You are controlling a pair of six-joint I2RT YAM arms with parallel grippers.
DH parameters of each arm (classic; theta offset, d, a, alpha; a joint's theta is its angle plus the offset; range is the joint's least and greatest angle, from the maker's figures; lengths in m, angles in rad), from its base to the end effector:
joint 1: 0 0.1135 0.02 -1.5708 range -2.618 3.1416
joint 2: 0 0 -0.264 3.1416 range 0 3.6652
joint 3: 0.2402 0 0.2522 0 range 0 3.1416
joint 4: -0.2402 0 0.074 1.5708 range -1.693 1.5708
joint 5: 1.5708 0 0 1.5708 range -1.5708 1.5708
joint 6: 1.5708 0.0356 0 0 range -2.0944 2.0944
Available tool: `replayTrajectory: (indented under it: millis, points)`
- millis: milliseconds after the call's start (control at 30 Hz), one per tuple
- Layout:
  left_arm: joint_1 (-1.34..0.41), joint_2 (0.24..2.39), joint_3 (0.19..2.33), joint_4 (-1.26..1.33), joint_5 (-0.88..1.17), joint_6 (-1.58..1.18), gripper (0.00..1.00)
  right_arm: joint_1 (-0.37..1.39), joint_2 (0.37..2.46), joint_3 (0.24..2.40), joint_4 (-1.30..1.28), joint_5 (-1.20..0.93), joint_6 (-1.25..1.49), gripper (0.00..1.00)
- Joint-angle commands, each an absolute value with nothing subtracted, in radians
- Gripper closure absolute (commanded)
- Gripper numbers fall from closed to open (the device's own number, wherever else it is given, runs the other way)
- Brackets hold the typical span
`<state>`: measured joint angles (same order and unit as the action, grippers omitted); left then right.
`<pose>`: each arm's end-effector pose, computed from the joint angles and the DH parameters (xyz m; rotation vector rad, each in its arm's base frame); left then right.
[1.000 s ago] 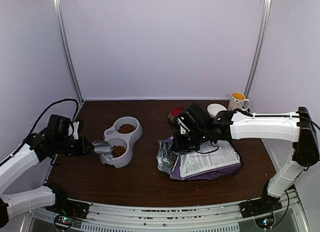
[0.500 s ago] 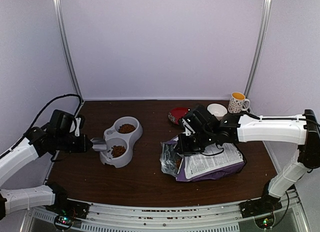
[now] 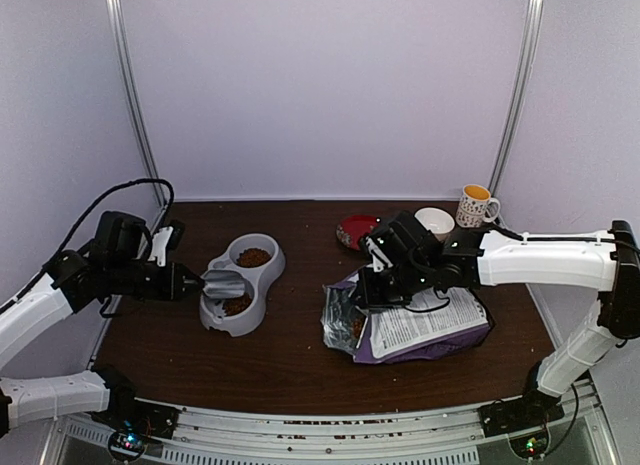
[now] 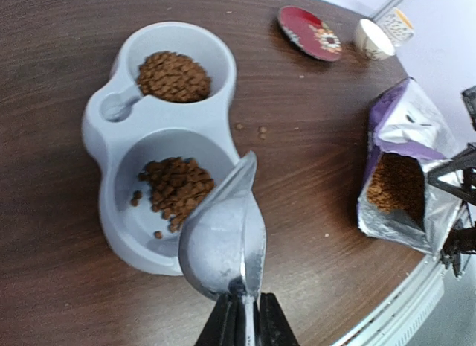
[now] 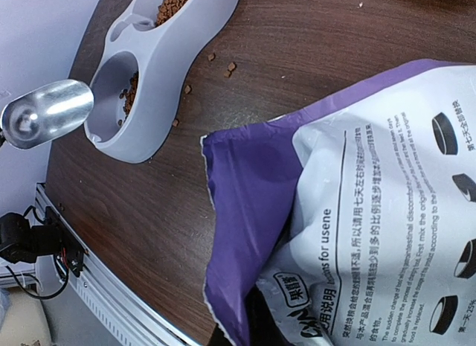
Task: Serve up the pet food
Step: Insert the spatula into the pet food bag.
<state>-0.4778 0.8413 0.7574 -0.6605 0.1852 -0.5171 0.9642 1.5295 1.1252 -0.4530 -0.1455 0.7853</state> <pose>0.1509 -0.0855 0.2757 0.0507 2.4090 -0.7002 0.1835 0.2736 0.2535 -0.3088 2.6367 0.8830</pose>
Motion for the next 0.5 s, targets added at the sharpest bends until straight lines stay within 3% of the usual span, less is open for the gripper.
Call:
replayTrajectory:
  millis: [0,467]
  points:
    - [-0.509,0.843,0.738,-0.474,0.392,-0.511,1.00,0.950,1.534,1.167,-0.494,-0.122,0.778,1.00]
    - [-0.618,0.989,0.623,-0.130,0.553,-0.625,1.00,1.013,1.705,1.417,-0.572,-0.137,0.787,1.00]
